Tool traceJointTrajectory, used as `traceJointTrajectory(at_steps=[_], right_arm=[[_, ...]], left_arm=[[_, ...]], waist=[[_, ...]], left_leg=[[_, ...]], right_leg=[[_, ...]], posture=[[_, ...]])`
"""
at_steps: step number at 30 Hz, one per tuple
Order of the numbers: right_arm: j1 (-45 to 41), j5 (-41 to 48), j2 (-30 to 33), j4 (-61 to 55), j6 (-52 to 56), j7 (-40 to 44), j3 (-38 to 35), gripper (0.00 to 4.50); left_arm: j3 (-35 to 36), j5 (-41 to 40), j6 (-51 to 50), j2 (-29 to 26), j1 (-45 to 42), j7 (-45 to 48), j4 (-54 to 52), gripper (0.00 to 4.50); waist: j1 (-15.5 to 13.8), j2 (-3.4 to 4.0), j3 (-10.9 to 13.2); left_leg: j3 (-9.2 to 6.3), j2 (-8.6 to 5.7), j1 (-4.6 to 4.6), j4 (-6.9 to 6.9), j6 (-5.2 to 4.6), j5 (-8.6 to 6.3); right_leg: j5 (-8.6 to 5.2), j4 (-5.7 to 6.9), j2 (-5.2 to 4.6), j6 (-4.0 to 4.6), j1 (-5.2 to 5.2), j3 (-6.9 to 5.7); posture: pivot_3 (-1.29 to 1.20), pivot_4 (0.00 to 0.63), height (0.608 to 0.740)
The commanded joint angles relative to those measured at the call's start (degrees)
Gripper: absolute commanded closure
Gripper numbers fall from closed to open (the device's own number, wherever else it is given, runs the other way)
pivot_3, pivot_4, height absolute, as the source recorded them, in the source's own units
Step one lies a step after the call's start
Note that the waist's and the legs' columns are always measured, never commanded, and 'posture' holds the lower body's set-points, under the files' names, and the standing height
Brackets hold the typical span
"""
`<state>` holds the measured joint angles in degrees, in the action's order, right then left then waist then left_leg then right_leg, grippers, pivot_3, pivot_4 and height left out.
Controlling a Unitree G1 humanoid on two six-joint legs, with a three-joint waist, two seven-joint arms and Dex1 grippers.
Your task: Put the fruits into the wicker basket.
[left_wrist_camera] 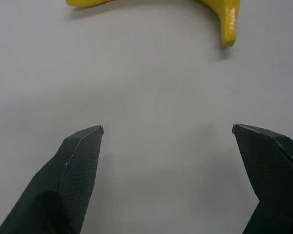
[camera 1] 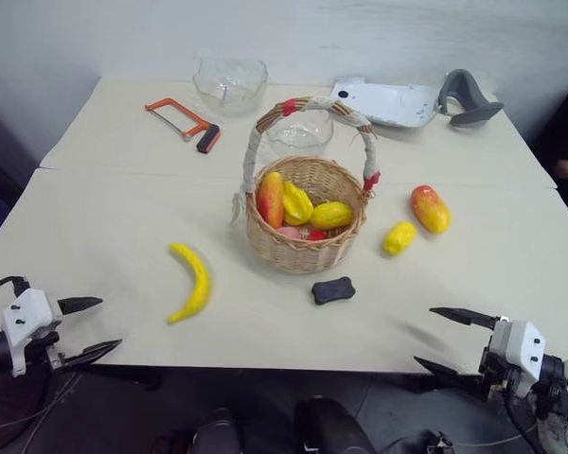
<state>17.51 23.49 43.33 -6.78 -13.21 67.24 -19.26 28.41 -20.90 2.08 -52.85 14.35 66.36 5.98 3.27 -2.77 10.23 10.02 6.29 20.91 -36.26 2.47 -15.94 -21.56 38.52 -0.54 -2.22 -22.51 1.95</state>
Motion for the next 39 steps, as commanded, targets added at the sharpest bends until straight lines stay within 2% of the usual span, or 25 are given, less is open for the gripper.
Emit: traceJointTrajectory(at_steps=[1, 4, 12, 15, 19, 24, 30, 33, 36, 39], right_arm=[[-1.11, 0.21, 0.76, 2.33, -2.15, 1.04, -0.91, 0.00], [-1.89, 0.68, 0.52, 1.98, -1.69, 1.19, -0.17, 0.00], [-1.20, 0.47, 1.15, 2.29, 0.16, 1.82, 0.73, 0.00], [-3.55, 2.35, 3.13, -1.04, 6.91, 1.76, 2.38, 0.00], [-13.27, 3.00, 4.65, -6.76, 17.38, 0.57, 9.66, 0.00], [-28.87, -4.06, 1.64, -3.88, 26.12, -2.90, 21.52, 0.00], [-40.75, -11.03, -5.24, 5.33, 28.59, -3.65, 32.29, 0.00], [-43.54, -12.53, -8.63, 10.64, 26.54, -3.53, 34.24, 0.00], [-43.09, -13.25, -8.47, 12.87, 24.06, -0.48, 35.53, 0.55], [-40.34, -10.50, -7.41, 10.11, 22.92, 1.70, 33.09, 1.55]], left_arm=[[0.37, -0.33, 0.47, 0.63, 0.33, -0.73, -2.33, 0.03], [-0.49, -1.47, -3.61, 1.30, -1.21, -2.50, -3.96, 0.03], [-1.91, -6.58, -9.99, -1.50, -3.50, 5.79, -3.53, 0.03], [-3.78, -8.02, -12.69, -2.36, -5.01, 7.50, -6.50, 0.03], [-8.61, -9.48, -14.86, -1.32, -10.37, 7.59, -12.21, 0.03], [-14.60, -11.27, -17.78, 0.26, -13.91, 8.15, -19.21, 0.03], [-17.69, -11.21, -19.56, 3.13, -16.39, 5.61, -22.06, 0.03], [-18.16, -10.42, -19.07, 3.49, -16.27, 5.38, -21.82, 0.03], [-18.37, -10.40, -18.65, 4.03, -16.63, 4.92, -21.96, 0.00], [-18.76, -10.87, -18.81, 5.02, -17.31, 4.29, -22.48, 0.00]], waist=[[-0.02, 0.00, 0.00], [0.03, 0.02, 0.00], [0.13, 0.03, -0.01], [0.22, 0.05, 0.00], [0.35, 0.07, 0.00], [0.31, 0.17, -0.01], [0.33, 0.22, 0.02], [0.35, 0.22, 0.02], [0.33, 0.23, 0.02], [0.27, 0.23, 0.02]], left_leg=[[0.00, 0.00, 0.00, 0.00, 0.00, 0.00], [0.00, 0.00, -0.01, 0.00, 0.01, 0.01], [-0.01, 0.03, -0.01, 0.00, 0.05, 0.03], [0.00, 0.03, 0.00, -0.02, 0.05, 0.02], [-0.02, 0.04, 0.00, -0.14, 0.05, 0.03], [-0.04, 0.07, 0.09, -0.19, 0.14, 0.00], [-0.03, 0.09, 0.29, -0.37, 0.15, -0.01], [-0.02, 0.07, 0.31, -0.51, 0.12, -0.02], [-0.02, 0.08, 0.31, -0.59, 0.11, -0.03], [-0.04, 0.13, 0.30, -0.61, 0.10, -0.04]], right_leg=[[0.00, 0.00, 0.00, 0.00, 0.00, 0.00], [0.00, 0.01, 0.01, 0.00, 0.01, 0.00], [0.00, 0.03, 0.04, 0.00, 0.00, -0.02], [0.00, 0.03, 0.02, 0.00, 0.00, 0.00], [0.00, 0.17, 0.03, 0.00, -0.01, 0.01], [-0.01, 0.21, 0.10, -0.01, -0.12, 0.04], [-0.03, 0.26, 0.17, 0.00, -0.29, 0.10], [-0.03, 0.31, 0.17, 0.00, -0.28, 0.11], [-0.03, 0.36, 0.17, 0.00, -0.28, 0.10], [-0.03, 0.36, 0.16, -0.01, -0.25, 0.09]], posture=[[0.00, 0.150, 0.740], [0.00, 0.150, 0.740], [0.00, 0.150, 0.740], [0.00, 0.150, 0.740], [0.00, 0.150, 0.740], [0.00, 0.150, 0.740], [0.00, 0.150, 0.740], [0.00, 0.150, 0.740], [0.00, 0.150, 0.740], [0.00, 0.150, 0.740]])
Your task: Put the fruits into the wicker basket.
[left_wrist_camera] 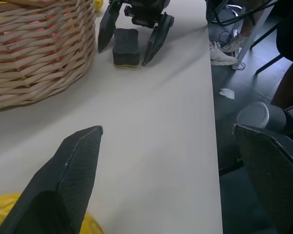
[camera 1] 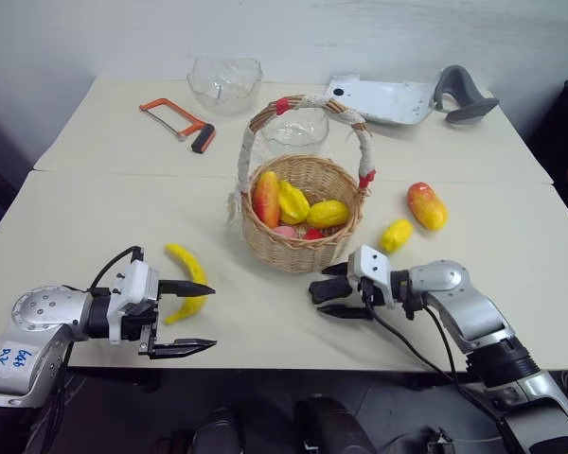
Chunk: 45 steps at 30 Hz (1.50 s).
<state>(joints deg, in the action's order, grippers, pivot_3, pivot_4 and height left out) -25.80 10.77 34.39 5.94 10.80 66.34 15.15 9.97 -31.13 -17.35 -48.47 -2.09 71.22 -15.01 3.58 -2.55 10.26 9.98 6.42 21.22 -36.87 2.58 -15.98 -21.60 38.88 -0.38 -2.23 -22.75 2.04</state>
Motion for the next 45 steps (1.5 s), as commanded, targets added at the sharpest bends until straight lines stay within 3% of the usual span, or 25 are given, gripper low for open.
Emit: traceJointTrajectory(at_steps=[1, 3, 7, 10, 13, 17, 21, 22, 24, 29, 36, 38, 40, 43, 45], right_arm=[[4.89, 3.80, 2.48, -5.16, -0.48, 2.83, -3.11, 1.86], [9.43, 7.45, 4.59, -11.16, 1.72, 2.40, -7.44, 2.54], [21.75, 18.34, 8.71, -24.20, 10.23, -0.99, -21.58, 2.54], [29.53, 20.11, 11.12, -26.00, 11.89, -3.86, -33.32, 2.54], [33.55, 16.40, 15.09, -14.41, 8.32, -5.42, -45.27, 2.54], [28.83, 13.47, 19.02, 6.89, 4.34, -11.27, -52.02, 2.54], [20.36, 7.80, 20.42, 22.41, -0.57, -17.04, -48.43, 2.54], [18.06, 7.46, 19.80, 25.81, -0.57, -18.69, -47.95, 2.36], [15.76, 6.34, 19.11, 30.13, -1.07, -21.02, -46.71, 1.93], [16.61, 7.96, 18.69, 28.31, -2.92, -21.99, -48.75, 0.22], [20.25, 15.15, 11.76, 6.39, -9.39, -21.82, -52.77, 0.11], [21.53, 17.28, 7.04, -3.20, -10.71, -21.24, -49.43, 0.11], [24.17, 26.59, 3.57, -14.52, -2.79, -18.31, -45.01, 0.11], [28.54, 23.56, 0.61, -26.98, -8.10, -10.78, -32.05, 0.11], [28.80, 22.58, -2.13, -29.51, -11.04, -9.32, -27.51, 0.11]], left_arm=[[-0.63, -0.87, 0.42, 1.17, -1.22, -0.89, -1.85, 0.00], [-1.29, -1.29, -0.04, 2.19, -1.97, -1.44, -2.48, 0.00], [-2.37, -2.90, -1.36, 4.18, -3.67, -2.54, -3.98, 0.00], [-2.93, -4.54, -2.97, 5.88, -5.52, -3.81, -5.18, 0.00], [-3.80, -7.09, -5.18, 8.27, -8.25, -5.99, -6.88, 0.00], [-4.82, -9.83, -7.92, 10.88, -11.21, -8.23, -8.81, 0.00], [-4.66, -7.99, -7.10, 11.25, -13.05, -8.96, -6.93, 0.00], [-4.52, -7.40, -6.63, 11.22, -13.30, -8.93, -5.96, 0.00], [-4.72, -6.44, -5.58, 10.79, -13.45, -7.96, -4.69, 0.00], [-3.25, -5.14, -3.88, 9.04, -13.61, -6.91, -1.97, 0.00], [4.58, -2.30, -0.73, 2.99, -11.98, -7.01, 6.33, 0.00], [9.61, -1.01, 1.34, 0.45, -9.23, -6.88, 11.99, 0.00], [14.89, 0.40, 3.53, -1.32, -6.88, -8.83, 18.77, 0.00], [24.31, 3.16, 4.62, -5.11, 0.79, -11.71, 27.92, 0.00], [29.52, 5.16, 4.35, -7.25, 4.53, -15.72, 33.02, 0.00]], waist=[[-0.39, 0.00, 0.00], [-0.50, 0.00, 0.00], [-0.62, 0.06, 0.03], [-0.54, 0.04, 0.02], [-0.37, 0.04, 0.01], [-0.39, 0.04, 0.01], [0.51, 0.22, -0.06], [0.93, 0.25, -0.07], [1.26, 0.40, -0.09], [1.29, 0.81, 0.00], [1.60, 1.05, 0.07], [1.85, 1.05, 0.07], [1.97, 1.10, 0.10], [2.09, 1.13, 0.13], [2.20, 1.06, 0.13]], left_leg=[[0.00, 0.01, 0.00, 0.00, 0.00, -0.01], [-0.13, -0.01, 0.05, -0.04, -0.01, -0.04], [-0.17, -0.06, 0.09, -0.12, -0.07, -0.10], [-0.29, -0.07, 0.01, -0.16, -0.07, -0.11], [-0.32, -0.23, -0.05, -0.16, -0.07, -0.12], [-0.35, -0.47, -0.07, -0.19, -0.12, -0.12], [-0.69, -0.58, -0.21, -0.14, -0.07, -0.11], [-0.80, -0.60, -0.23, -0.10, -0.04, -0.09], [-0.95, -0.61, -0.23, -0.08, 0.02, -0.09], [-1.10, -0.59, -0.18, -0.07, 0.08, -0.12], [-1.46, -0.58, -0.21, -0.08, 0.25, -0.22], [-1.54, -0.48, -0.20, -0.09, 0.31, -0.25], [-1.63, -0.35, -0.20, -0.03, 0.36, -0.27], [-1.64, -0.28, -0.14, 0.06, 0.38, -0.29], [-1.62, -0.26, -0.13, 0.10, 0.37, -0.36]], right_leg=[[0.00, 0.00, 0.00, 0.00, 0.01, 0.00], [-0.03, -0.01, -0.01, -0.06, 0.04, 0.01], [-0.06, 0.00, -0.06, -0.11, 0.10, 0.03], [-0.06, -0.02, -0.04, -0.12, 0.29, 0.00], [-0.06, -0.02, -0.01, -0.12, 0.33, 0.03], [-0.06, -0.04, -0.03, -0.20, 0.36, 0.15], [-0.06, -0.01, 0.21, -0.21, 0.39, 0.49], [-0.06, -0.01, 0.26, -0.21, 0.39, 0.53], [-0.06, -0.01, 0.38, -0.21, 0.37, 0.63], [-0.06, -0.01, 0.70, -0.26, 0.30, 1.25], [-0.07, 0.02, 0.88, -0.33, 0.31, 1.43], [-0.07, 0.02, 0.93, -0.33, 0.31, 1.42], [-0.09, 0.07, 0.96, -0.30, 0.24, 1.42], [-0.11, 0.09, 0.94, -0.29, 0.14, 1.41], [-0.11, 0.07, 0.89, -0.29, 0.10, 1.37]], posture=[[0.00, 0.150, 0.740], [0.00, 0.150, 0.740], [0.00, 0.150, 0.740], [0.00, 0.150, 0.740], [0.00, 0.150, 0.740], [0.00, 0.150, 0.740], [0.00, 0.150, 0.740], [0.00, 0.150, 0.740], [0.00, 0.150, 0.740], [0.00, 0.150, 0.740], [0.00, 0.150, 0.740], [0.00, 0.150, 0.740], [0.00, 0.150, 0.740], [0.00, 0.150, 0.740], [0.00, 0.150, 0.740]])
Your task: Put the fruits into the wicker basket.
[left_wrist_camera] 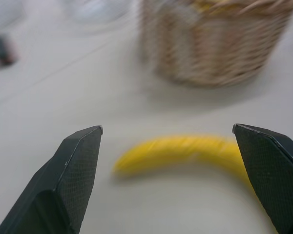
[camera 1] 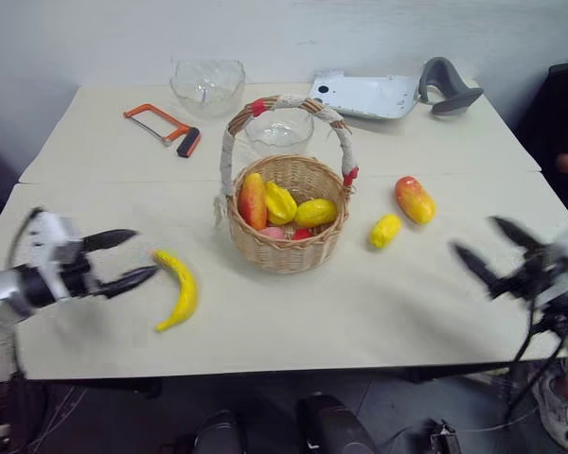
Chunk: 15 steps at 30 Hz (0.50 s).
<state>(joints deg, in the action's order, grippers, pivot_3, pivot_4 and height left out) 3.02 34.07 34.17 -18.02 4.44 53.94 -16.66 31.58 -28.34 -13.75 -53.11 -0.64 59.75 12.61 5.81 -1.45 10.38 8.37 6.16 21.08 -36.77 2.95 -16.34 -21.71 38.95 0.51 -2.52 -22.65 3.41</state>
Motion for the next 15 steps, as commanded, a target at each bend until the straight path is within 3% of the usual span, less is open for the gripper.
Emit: traceJointTrajectory(at_steps=[1, 4, 8, 12, 15], right_arm=[[-0.33, -1.02, -2.63, -5.69, -5.39, 3.21, 5.31, 0.11], [-1.09, -2.98, -3.69, -6.33, -9.55, 6.83, 10.06, 0.11], [-1.95, -2.53, -2.80, -6.08, -10.46, 9.11, 12.30, 0.11], [-3.10, -2.19, -2.13, -4.87, -8.92, 9.09, 12.37, 0.11], [-4.27, -2.22, -1.70, -3.59, -8.38, 8.97, 11.89, 0.11]], left_arm=[[8.94, 3.11, 0.09, -3.40, 3.76, -5.88, 6.93, 0.00], [12.04, 4.10, -2.88, -6.78, 9.93, -3.85, 9.93, 0.00], [12.57, 1.58, -10.36, -9.17, 14.85, 0.60, 2.47, 0.00], [9.81, -5.27, -27.64, -11.63, 14.38, 0.52, -14.08, 0.00], [5.52, -14.81, -40.13, -9.60, 9.48, -4.32, -27.26, 0.00]], waist=[[-0.15, -0.13, 0.02], [-1.08, -0.51, -0.09], [-2.33, -0.88, -0.31], [-3.24, -1.27, -0.51], [-3.11, -1.15, -0.45]], left_leg=[[0.00, 0.00, 0.01, -0.03, -0.02, -0.03], [0.04, -0.10, 0.08, -0.31, -0.38, -0.26], [0.03, -0.32, 0.06, -0.31, -0.52, -0.34], [-0.03, -0.36, 0.07, -0.29, -0.55, -0.36], [0.02, -0.43, 0.02, -0.28, -0.59, -0.39]], right_leg=[[0.00, -0.01, -0.02, 0.00, 0.00, -0.03], [-0.01, -0.06, -0.25, -0.01, 0.06, -0.11], [-0.03, -0.10, -0.60, -0.02, 0.13, -0.30], [-0.03, -0.09, -0.64, 0.00, 0.17, -0.35], [-0.03, -0.10, -0.71, 0.00, 0.21, -0.31]], posture=[[0.00, 0.150, 0.740], [0.00, 0.150, 0.740], [0.00, 0.150, 0.740], [0.00, 0.150, 0.740], [0.00, 0.150, 0.740]])
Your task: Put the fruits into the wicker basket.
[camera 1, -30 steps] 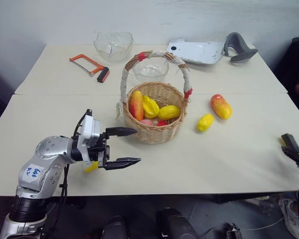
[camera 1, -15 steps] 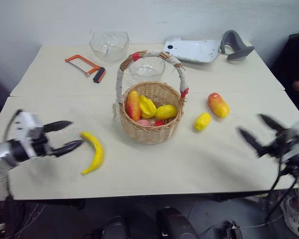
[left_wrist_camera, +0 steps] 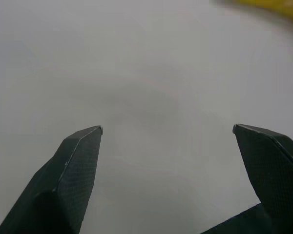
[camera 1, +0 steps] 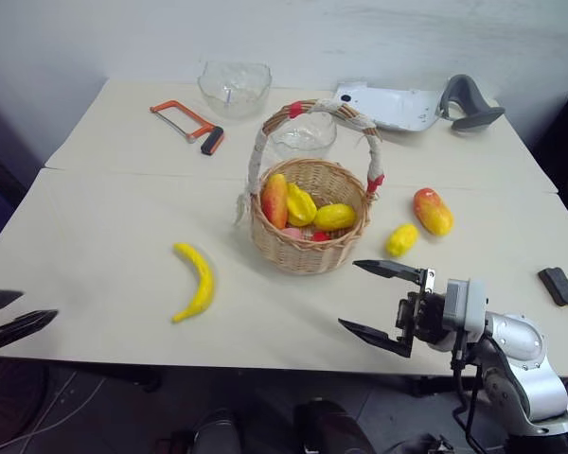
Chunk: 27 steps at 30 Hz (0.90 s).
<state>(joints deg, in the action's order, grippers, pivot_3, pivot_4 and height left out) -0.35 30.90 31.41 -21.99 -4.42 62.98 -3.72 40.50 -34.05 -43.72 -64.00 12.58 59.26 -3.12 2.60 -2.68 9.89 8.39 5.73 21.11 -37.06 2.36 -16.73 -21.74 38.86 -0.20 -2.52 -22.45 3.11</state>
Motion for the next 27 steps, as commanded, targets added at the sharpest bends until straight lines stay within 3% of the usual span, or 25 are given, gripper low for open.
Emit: traceJointTrajectory(at_steps=[1, 3, 5, 9, 12, 15, 17, 20, 25, 27], right_arm=[[-0.95, 0.94, 1.13, 0.38, 0.74, -0.25, -1.13, 0.11], [-0.77, 0.81, 1.34, 0.04, 1.20, -0.53, -1.16, 0.11], [-0.45, 0.65, 1.50, -0.32, 1.92, -1.29, -1.39, 0.11], [0.06, 0.45, 1.54, -0.82, 2.63, -2.81, -1.92, 0.11], [0.57, 0.43, 1.63, -1.06, 2.72, -3.28, -2.21, 0.11], [1.15, 0.26, 1.60, -0.97, 2.50, -3.61, -2.69, 0.00], [1.49, -0.01, 1.21, -0.99, 2.24, -4.62, -3.18, 0.00], [1.99, -0.09, 0.92, -0.99, 1.90, -5.38, -3.31, 0.00], [2.77, 0.07, 0.99, -1.23, 1.71, -5.56, -3.05, 0.00], [2.87, 0.14, 1.02, -1.16, 1.66, -5.49, -3.03, 0.00]], left_arm=[[-6.02, -13.32, -13.26, 3.87, -6.92, -7.15, -16.39, 0.00], [-10.73, -17.30, -17.52, 8.28, -10.83, -12.77, -23.30, 0.00], [-16.26, -15.97, -19.52, 11.17, -12.16, -17.81, -27.78, 0.00], [-25.84, -7.23, -19.31, 16.34, -15.30, -29.72, -28.45, 0.00], [-32.57, -0.77, -16.64, 17.41, -14.15, -33.55, -27.72, 0.00], [-34.55, -0.85, -16.47, 18.15, -13.84, -33.55, -28.65, 0.39], [-35.72, 1.27, -14.85, 19.56, -14.12, -35.49, -28.54, 0.71], [-36.73, 4.44, -9.62, 20.60, -14.84, -35.51, -27.77, 1.47], [-32.63, 5.98, 1.90, 23.28, -15.65, -32.72, -29.02, 1.47], [-30.43, 5.15, 2.38, 23.56, -15.07, -32.20, -29.89, 1.09]], waist=[[0.08, 0.22, 0.09], [0.09, 0.35, 0.11], [0.60, 0.33, 0.11], [1.17, 0.34, 0.11], [1.07, 0.35, 0.11], [0.77, 0.63, 0.06], [0.57, 0.75, -0.03], [0.42, 0.82, -0.07], [0.41, 0.80, -0.05], [0.47, 0.76, -0.03]], left_leg=[[0.00, -0.02, 0.00, 0.00, -0.01, 0.00], [-0.01, -0.05, 0.01, -0.02, -0.01, 0.00], [-0.04, -0.02, 0.04, -0.06, 0.02, 0.01], [-0.29, 0.05, -0.07, -0.06, 0.19, 0.01], [-0.43, 0.07, -0.08, -0.10, 0.27, 0.04], [-0.46, 0.03, -0.34, -0.08, 0.29, 0.06], [-0.47, 0.03, -1.17, 0.08, 0.03, -0.15], [-0.47, 0.01, -1.33, 0.10, 0.03, -0.18], [-0.47, 0.01, -1.36, 0.12, 0.05, -0.19], [-0.48, 0.04, -1.12, 0.12, 0.08, -0.18]], right_leg=[[0.00, 0.01, 0.00, 0.00, 0.00, 0.02], [0.00, 0.00, 0.00, -0.03, 0.01, 0.06], [0.00, 0.01, 0.08, -0.06, 0.00, 0.10], [0.00, 0.02, 0.52, -0.05, -0.04, 0.48], [0.00, 0.04, 0.60, -0.05, 0.00, 0.47], [0.01, 0.03, 0.58, -0.04, 0.22, 0.49], [-0.01, -0.25, 0.56, -0.01, 1.16, 0.48], [-0.01, -0.33, 0.54, -0.01, 1.37, 0.48], [-0.01, -0.38, 0.54, -0.01, 1.44, 0.46], [-0.01, -0.43, 0.55, -0.01, 1.23, 0.45]], posture=[[0.00, 0.150, 0.740], [0.00, 0.150, 0.740], [0.00, 0.150, 0.740], [0.00, 0.150, 0.740], [0.00, 0.150, 0.740], [0.00, 0.150, 0.740], [0.00, 0.150, 0.740], [0.00, 0.150, 0.740], [0.00, 0.150, 0.740], [0.00, 0.150, 0.740]])
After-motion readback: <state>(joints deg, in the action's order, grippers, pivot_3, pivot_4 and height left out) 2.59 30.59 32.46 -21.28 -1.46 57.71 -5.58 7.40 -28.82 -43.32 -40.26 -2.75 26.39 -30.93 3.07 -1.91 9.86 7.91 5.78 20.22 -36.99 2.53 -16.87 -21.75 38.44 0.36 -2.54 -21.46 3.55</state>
